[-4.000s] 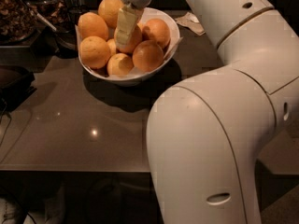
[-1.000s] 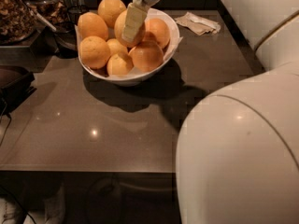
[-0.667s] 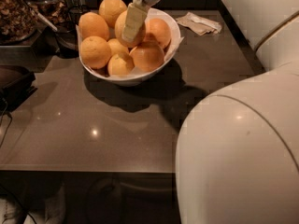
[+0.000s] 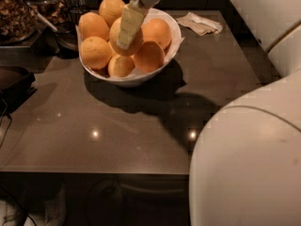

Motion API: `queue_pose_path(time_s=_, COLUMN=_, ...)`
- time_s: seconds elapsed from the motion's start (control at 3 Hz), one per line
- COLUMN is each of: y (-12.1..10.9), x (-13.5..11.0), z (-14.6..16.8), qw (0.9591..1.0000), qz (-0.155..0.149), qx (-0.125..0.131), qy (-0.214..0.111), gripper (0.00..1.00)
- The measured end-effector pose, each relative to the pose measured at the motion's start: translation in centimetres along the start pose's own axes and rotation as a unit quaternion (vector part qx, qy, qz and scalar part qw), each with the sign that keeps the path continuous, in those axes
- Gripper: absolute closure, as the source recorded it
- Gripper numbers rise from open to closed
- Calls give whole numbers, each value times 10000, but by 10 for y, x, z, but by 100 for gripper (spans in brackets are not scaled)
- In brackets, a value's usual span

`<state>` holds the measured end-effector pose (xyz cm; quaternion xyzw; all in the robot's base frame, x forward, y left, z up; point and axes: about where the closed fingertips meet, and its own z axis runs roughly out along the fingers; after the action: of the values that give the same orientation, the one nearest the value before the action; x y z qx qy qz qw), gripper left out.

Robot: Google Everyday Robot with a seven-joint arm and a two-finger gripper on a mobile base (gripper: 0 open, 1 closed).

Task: Pick orange from white bowl

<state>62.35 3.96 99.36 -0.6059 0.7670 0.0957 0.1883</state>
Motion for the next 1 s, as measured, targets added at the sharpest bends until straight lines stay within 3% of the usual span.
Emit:
queue_pose_path(time_s=0.67, y=9, x=-4, z=-8, qw=9998, qz=10, qx=14, qy=-191, gripper=100)
queue_pose_path(time_s=1.0, y=32, x=4, z=-21, qw=9988, qz=231, qx=-39, qy=-430, gripper=100)
